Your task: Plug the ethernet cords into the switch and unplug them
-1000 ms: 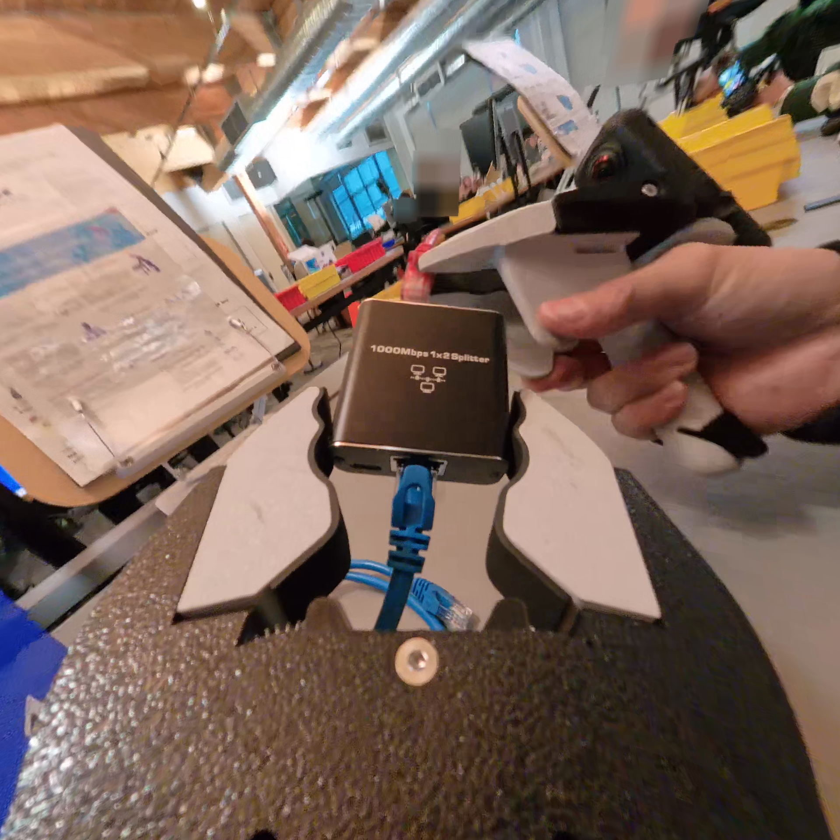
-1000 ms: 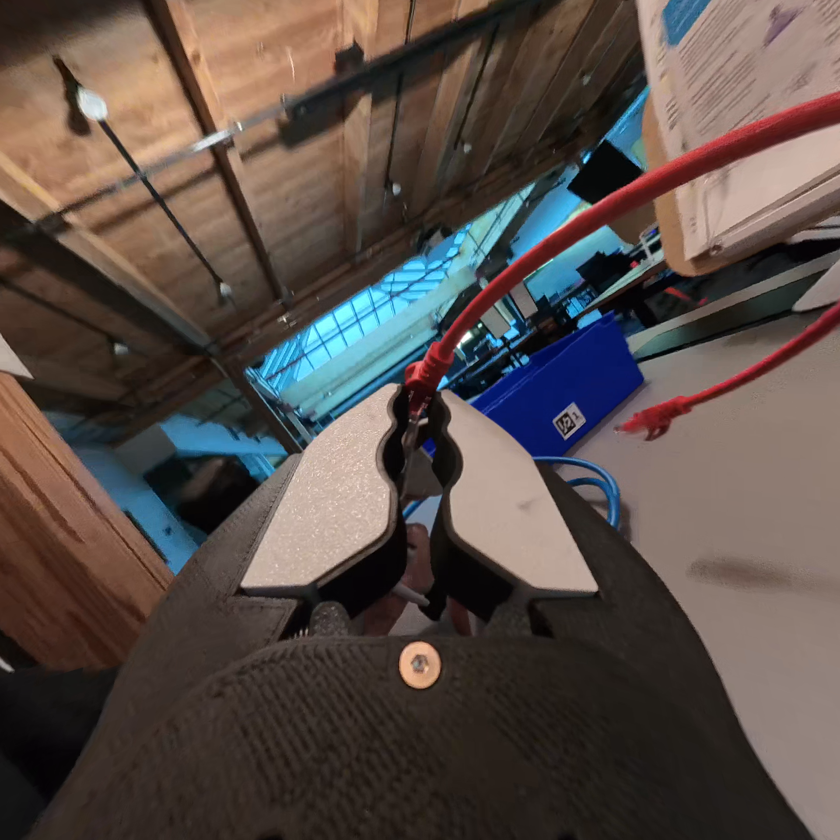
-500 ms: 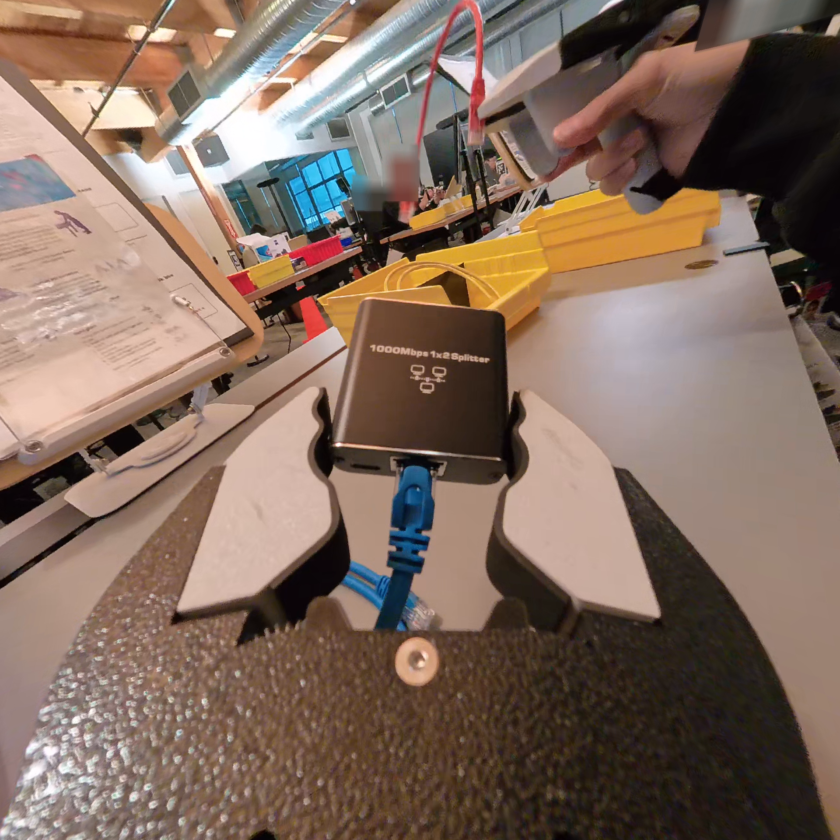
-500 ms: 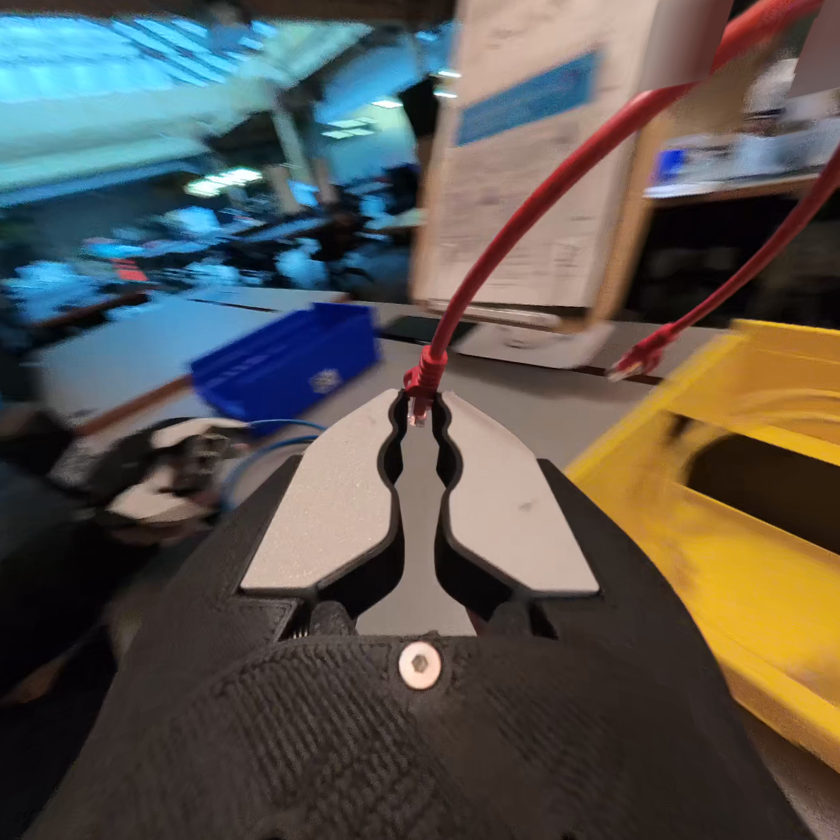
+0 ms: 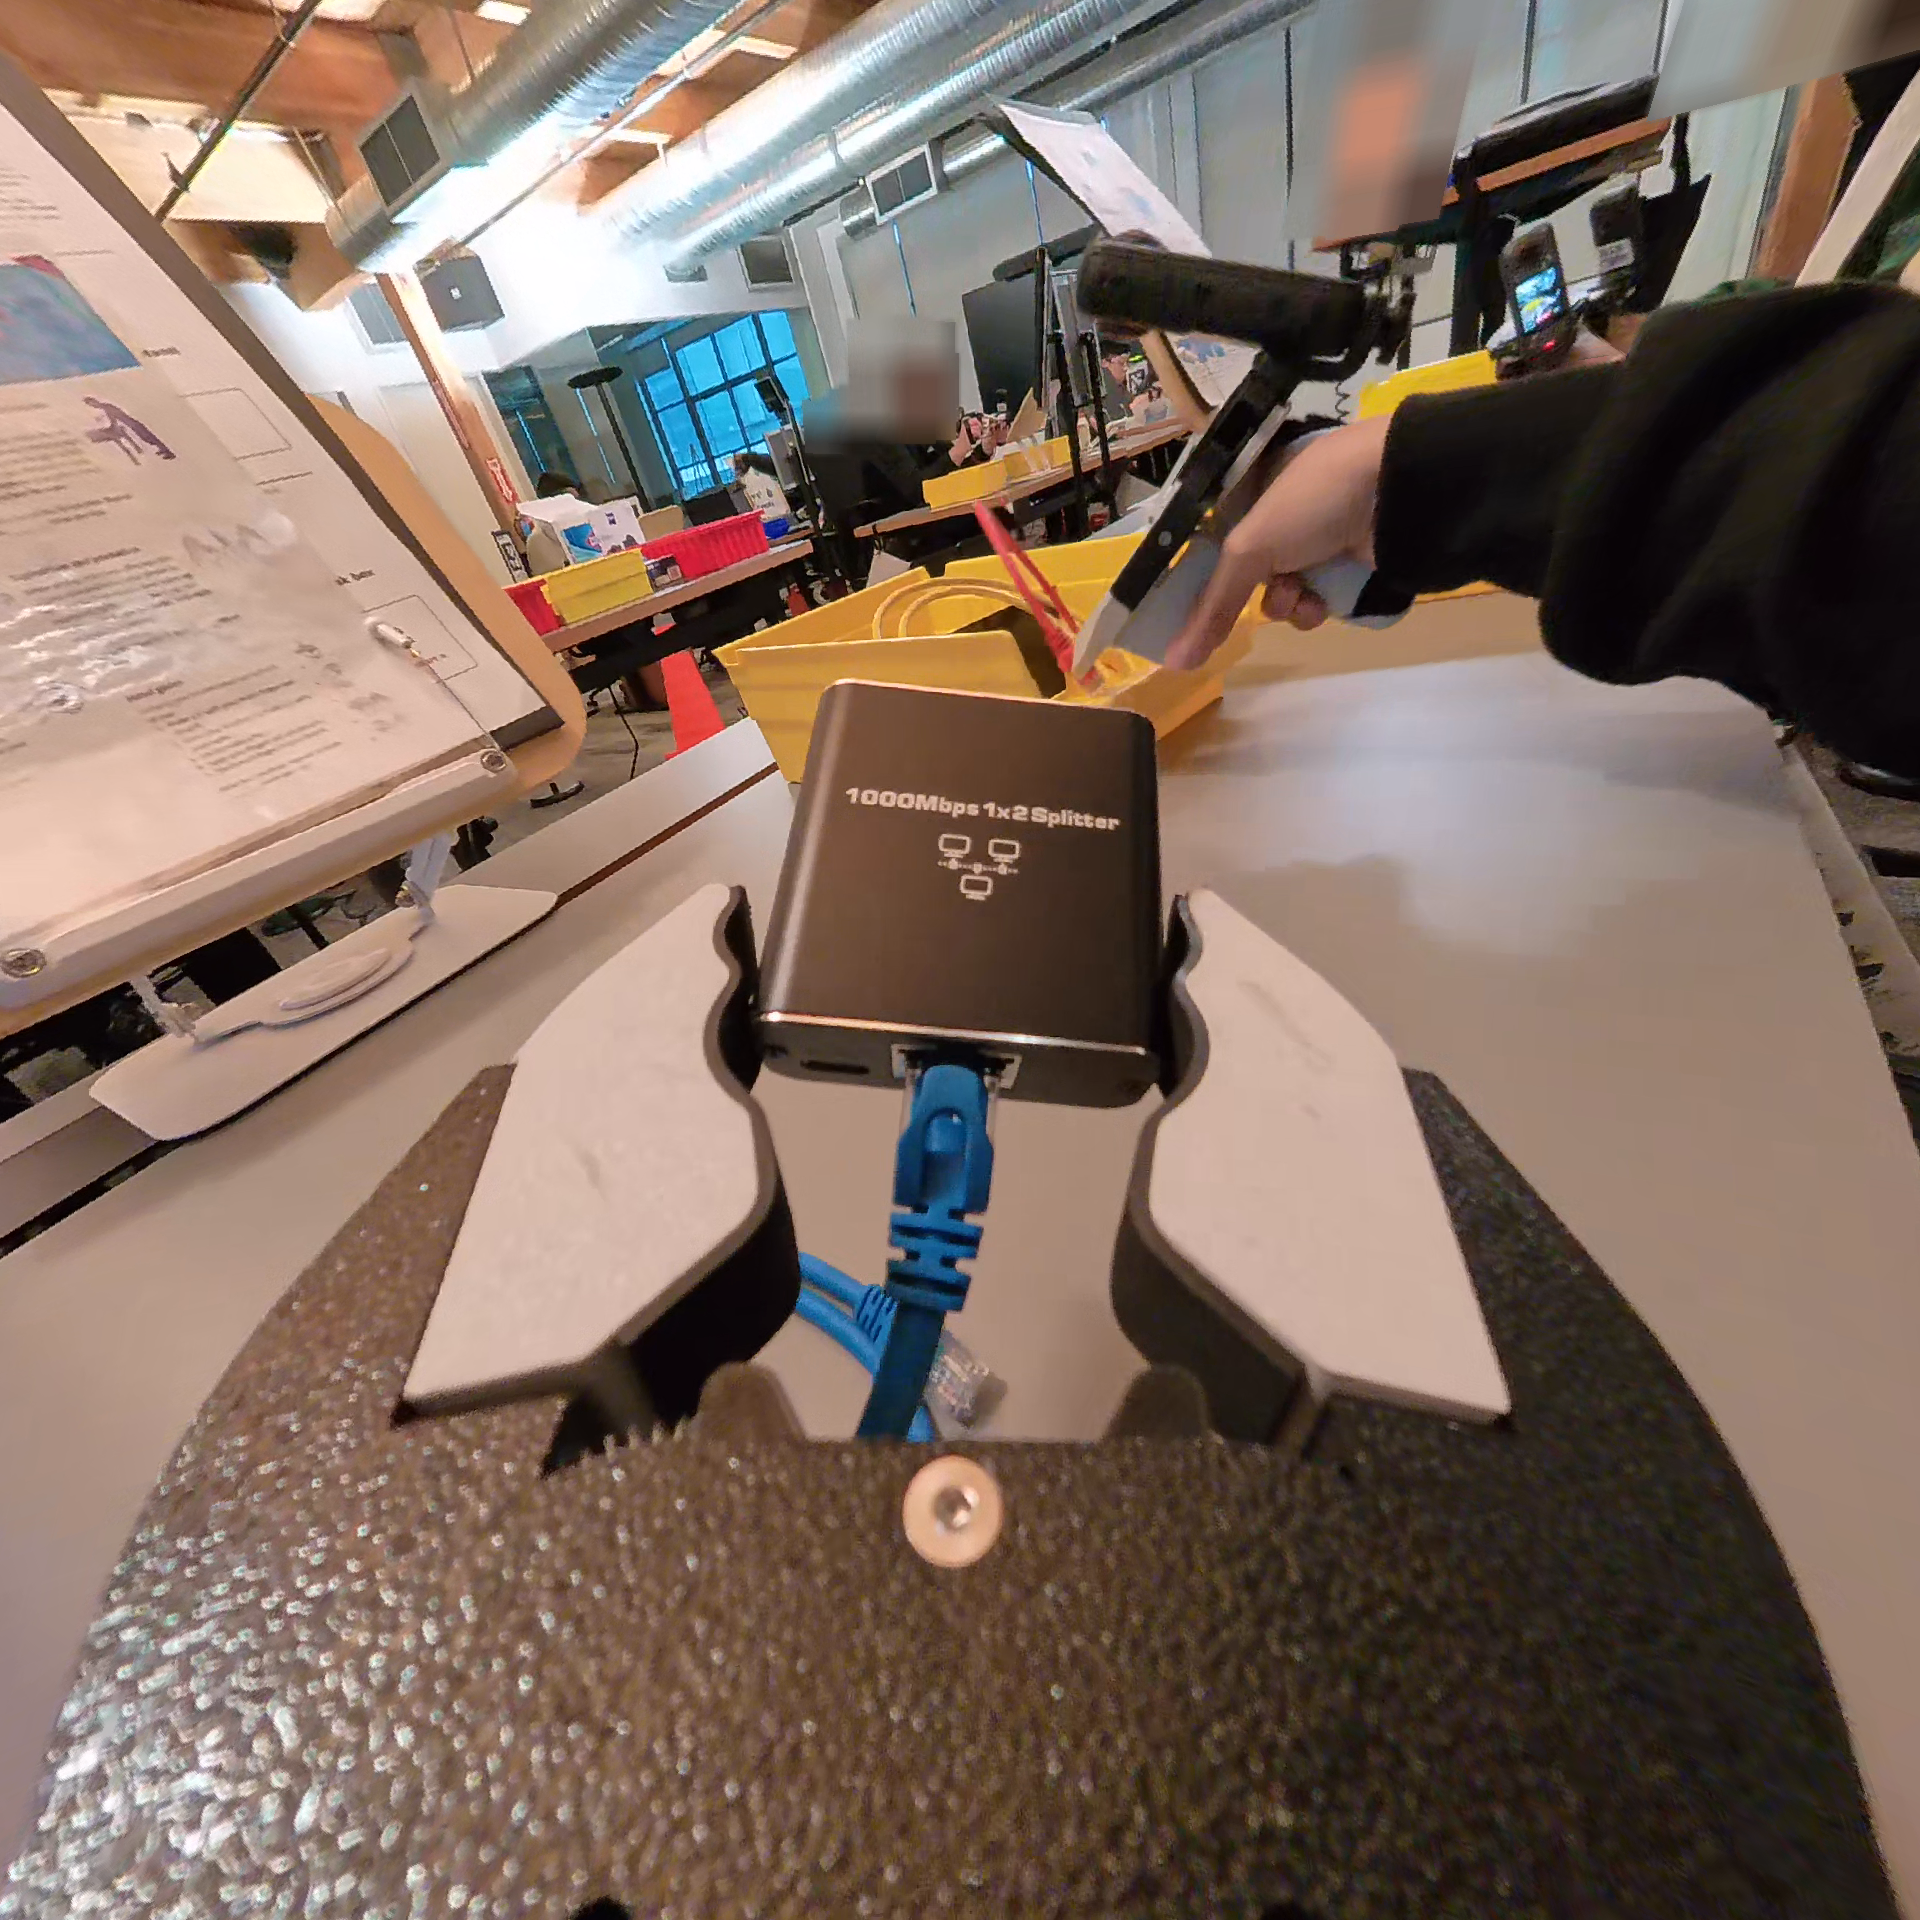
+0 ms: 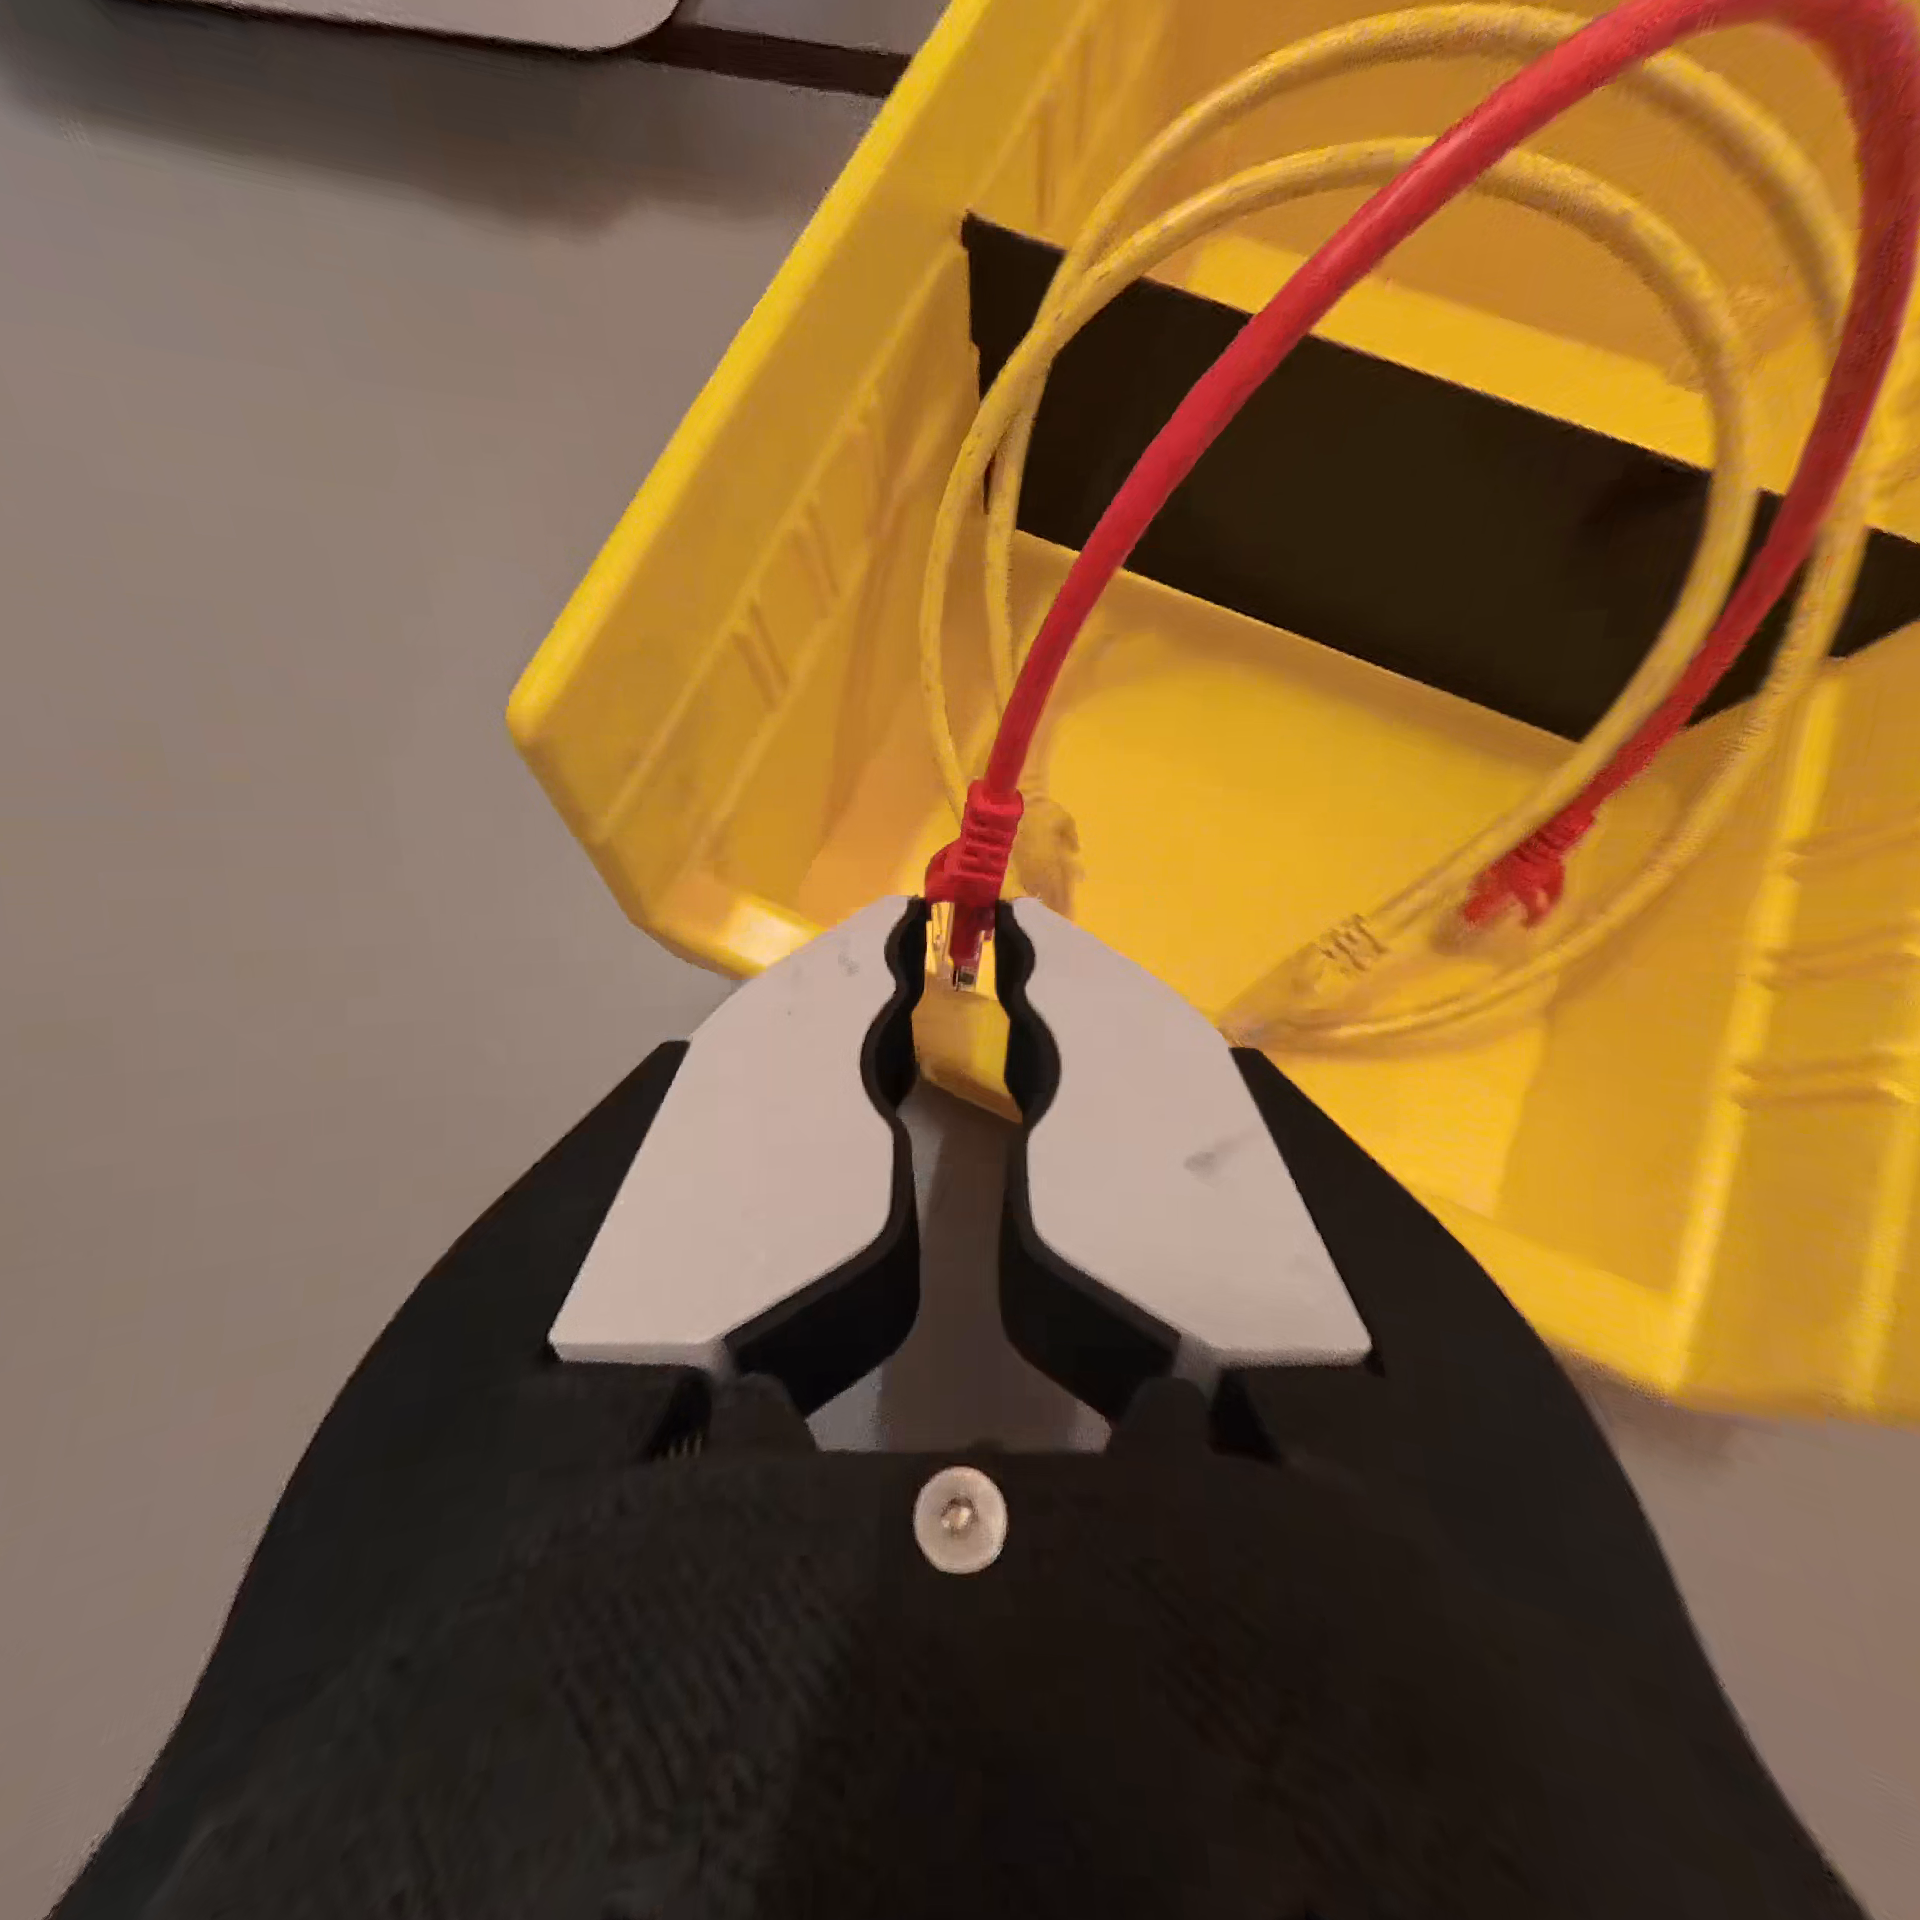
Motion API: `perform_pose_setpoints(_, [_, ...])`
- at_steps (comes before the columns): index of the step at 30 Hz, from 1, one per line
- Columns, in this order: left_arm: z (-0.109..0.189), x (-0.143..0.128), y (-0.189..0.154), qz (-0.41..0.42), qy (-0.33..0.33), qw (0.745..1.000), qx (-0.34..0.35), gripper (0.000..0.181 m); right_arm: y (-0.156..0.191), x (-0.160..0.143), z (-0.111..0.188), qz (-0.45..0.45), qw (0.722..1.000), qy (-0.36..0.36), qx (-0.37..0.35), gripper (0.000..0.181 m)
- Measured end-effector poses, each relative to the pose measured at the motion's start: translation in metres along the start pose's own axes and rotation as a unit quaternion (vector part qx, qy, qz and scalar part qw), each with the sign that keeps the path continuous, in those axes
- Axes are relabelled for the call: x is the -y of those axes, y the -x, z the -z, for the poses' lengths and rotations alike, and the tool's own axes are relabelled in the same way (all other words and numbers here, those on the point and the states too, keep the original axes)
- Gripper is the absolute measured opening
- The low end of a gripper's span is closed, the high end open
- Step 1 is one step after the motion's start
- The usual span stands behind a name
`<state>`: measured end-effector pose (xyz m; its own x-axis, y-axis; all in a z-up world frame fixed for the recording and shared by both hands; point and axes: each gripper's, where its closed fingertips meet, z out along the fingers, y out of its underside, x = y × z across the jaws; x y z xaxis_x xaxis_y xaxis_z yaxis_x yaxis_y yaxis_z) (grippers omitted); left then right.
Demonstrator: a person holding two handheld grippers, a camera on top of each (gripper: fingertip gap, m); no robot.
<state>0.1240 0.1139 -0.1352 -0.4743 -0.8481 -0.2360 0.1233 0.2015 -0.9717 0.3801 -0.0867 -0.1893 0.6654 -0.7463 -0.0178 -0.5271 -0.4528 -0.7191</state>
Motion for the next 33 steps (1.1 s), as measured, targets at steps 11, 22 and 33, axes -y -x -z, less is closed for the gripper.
perform_pose_setpoints(11, [0.0, -0.003, 0.0, -0.001, 0.002, 1.0, -0.002, 0.074, 0.099, 0.039, 0.053, -0.081, 0.958, -0.139, 0.238, 0.062])
perform_pose_setpoints(22, [-0.002, -0.003, -0.025, -0.103, 0.043, 0.993, -0.05, 0.075, 0.33, -0.024, 0.11, -0.052, 0.796, -0.089, 0.597, 0.076])
perform_pose_setpoints(33, [0.005, -0.019, -0.062, -0.177, 0.095, 0.965, -0.169, 0.075, 0.333, -0.061, 0.111, 0.03, 0.761, -0.018, 0.648, 0.029])
